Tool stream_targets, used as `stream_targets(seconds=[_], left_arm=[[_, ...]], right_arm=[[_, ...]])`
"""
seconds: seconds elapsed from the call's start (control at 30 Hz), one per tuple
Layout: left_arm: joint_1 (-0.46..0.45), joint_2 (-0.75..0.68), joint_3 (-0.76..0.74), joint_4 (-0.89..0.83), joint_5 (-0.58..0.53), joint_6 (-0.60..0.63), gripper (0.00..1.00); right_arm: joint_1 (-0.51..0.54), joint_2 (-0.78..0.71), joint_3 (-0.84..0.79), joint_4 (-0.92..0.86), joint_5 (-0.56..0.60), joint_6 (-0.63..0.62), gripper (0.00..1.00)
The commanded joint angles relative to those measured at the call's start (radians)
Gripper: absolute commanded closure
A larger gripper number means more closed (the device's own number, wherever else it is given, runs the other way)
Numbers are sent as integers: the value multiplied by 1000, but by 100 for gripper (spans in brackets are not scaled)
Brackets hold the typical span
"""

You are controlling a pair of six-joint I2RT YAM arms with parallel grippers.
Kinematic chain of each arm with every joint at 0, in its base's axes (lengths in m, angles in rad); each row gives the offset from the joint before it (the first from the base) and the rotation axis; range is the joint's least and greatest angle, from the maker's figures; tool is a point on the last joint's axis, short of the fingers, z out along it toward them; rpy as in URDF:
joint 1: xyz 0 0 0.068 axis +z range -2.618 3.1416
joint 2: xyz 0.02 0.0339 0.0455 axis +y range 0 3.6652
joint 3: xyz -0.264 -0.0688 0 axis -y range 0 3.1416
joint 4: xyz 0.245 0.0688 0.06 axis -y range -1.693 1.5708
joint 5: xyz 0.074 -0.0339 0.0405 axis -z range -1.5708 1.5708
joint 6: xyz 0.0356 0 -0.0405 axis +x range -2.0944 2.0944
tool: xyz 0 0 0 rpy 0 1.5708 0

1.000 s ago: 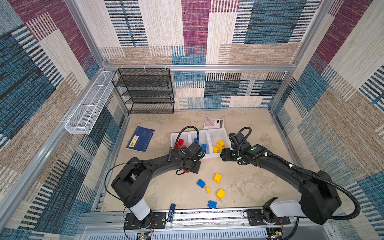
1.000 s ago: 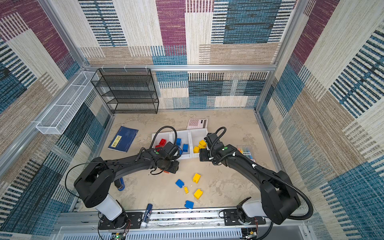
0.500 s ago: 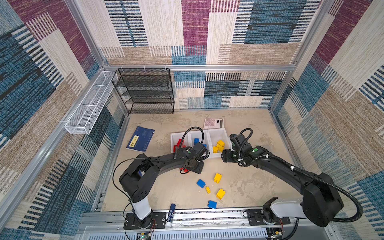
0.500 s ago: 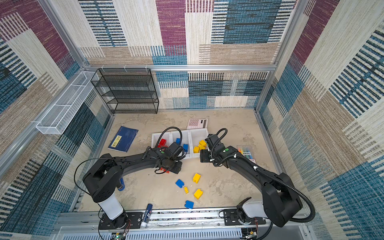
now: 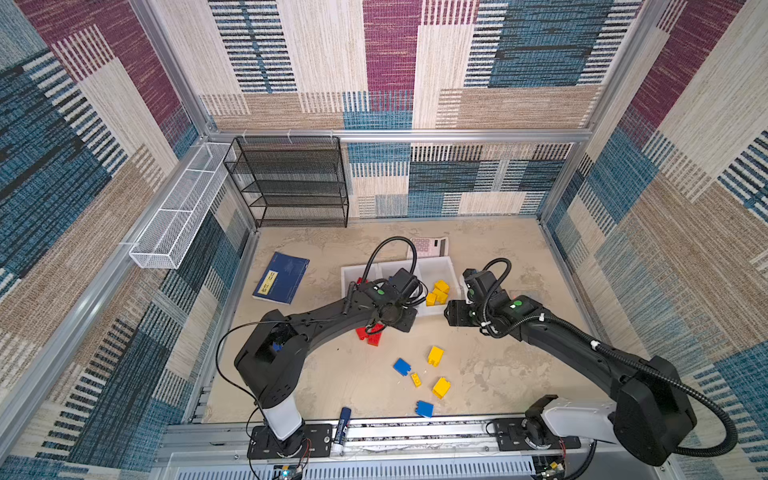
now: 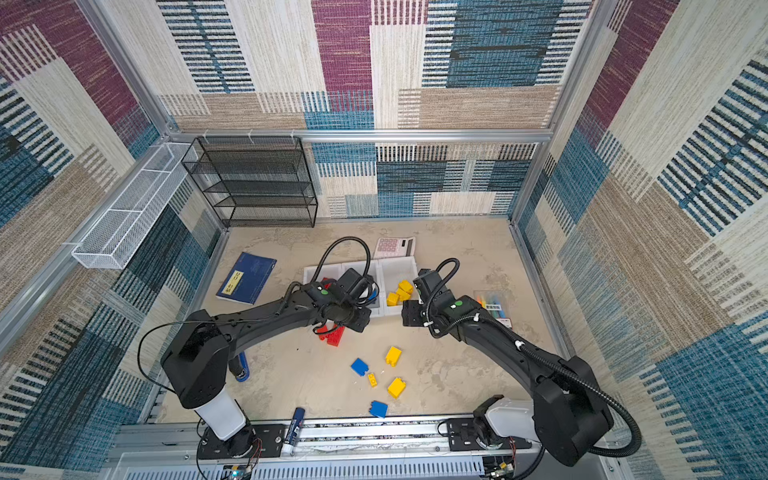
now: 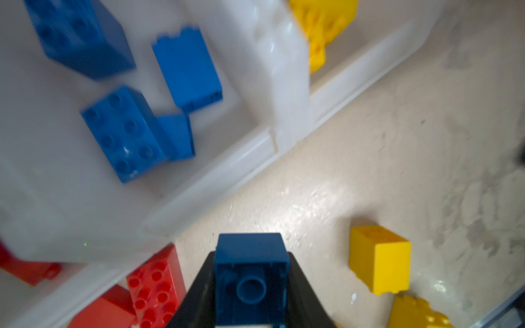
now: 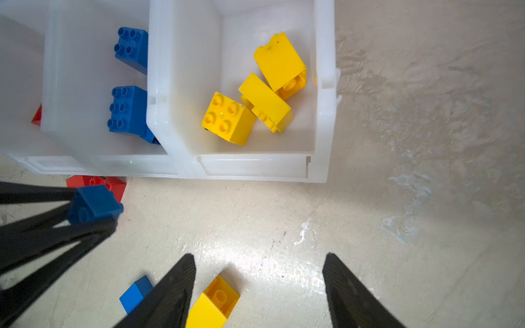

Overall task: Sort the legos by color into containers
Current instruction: 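Lift the blue brick with the left gripper and drop it into the middle compartment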

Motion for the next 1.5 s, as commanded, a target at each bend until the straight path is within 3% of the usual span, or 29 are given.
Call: stream_targets(seconds=[0.0, 0.17, 0.33, 0.4, 0.53, 0.8, 1.07, 1.47], left_arm=[[34, 23, 75, -22, -56, 105, 67], [83, 144, 212, -76, -46, 138, 67], [103, 208, 243, -74, -38, 137, 66], [105, 215, 245, -73, -34, 133, 65], [105, 206, 238, -76, -34, 123, 51], [105, 147, 198, -65, -43, 109, 49], [105, 28, 77, -66, -54, 81, 49], [106, -183, -230, -48, -75, -29, 48]], right_arm=[[1, -14, -8, 5, 9, 22, 27], [1, -42, -13, -20, 20, 28, 27], [0, -88, -33, -35, 34, 35, 27], [1, -94, -39, -38, 35, 40, 26], [1, -98, -44, -36, 34, 46, 26], [2, -98, -44, -36, 32, 48, 26], [1, -100, -52, -30, 28, 48, 26], [1, -42, -55, 19, 0, 41, 26]])
